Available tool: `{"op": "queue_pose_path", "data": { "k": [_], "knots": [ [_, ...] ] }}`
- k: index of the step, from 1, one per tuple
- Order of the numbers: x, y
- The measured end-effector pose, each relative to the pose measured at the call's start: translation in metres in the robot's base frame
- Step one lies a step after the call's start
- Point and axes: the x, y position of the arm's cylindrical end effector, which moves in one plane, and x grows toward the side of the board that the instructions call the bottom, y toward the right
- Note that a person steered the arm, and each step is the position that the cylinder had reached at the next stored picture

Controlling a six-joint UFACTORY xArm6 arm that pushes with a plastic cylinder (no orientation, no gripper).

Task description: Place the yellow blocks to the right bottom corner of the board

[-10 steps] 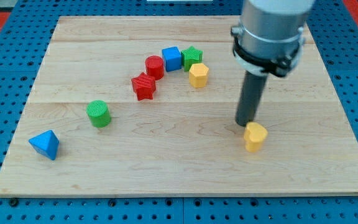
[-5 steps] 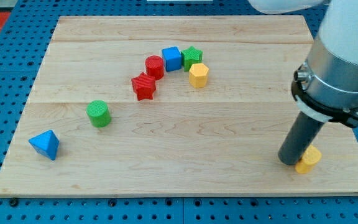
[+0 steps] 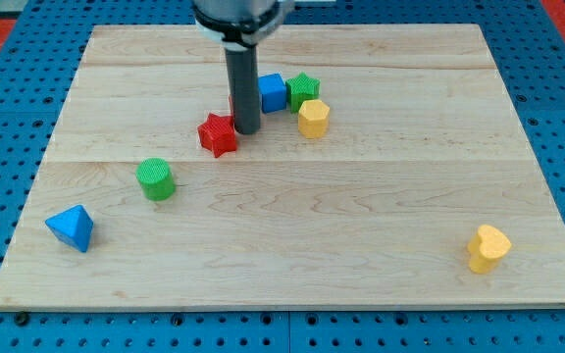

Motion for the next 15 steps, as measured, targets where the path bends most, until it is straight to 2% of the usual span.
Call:
{"op": "queue_pose_path", "data": {
  "k": [1,3,5,6,7,8,9,10,11,12,13,14,15],
  "knots": [
    [-0.026,0.046],
    [0.043,0.072],
    [0.007,0.059],
    [-0.005,0.131],
    [0.043,0.132],
    [0.072,0.160],
    [0.056,0.131],
    [0.034,0.125],
    [0.032,0.151],
    [0.037,0.215],
    [0.063,0.222],
    [0.099,0.266],
    [0.067,0.276]
  ]
}}
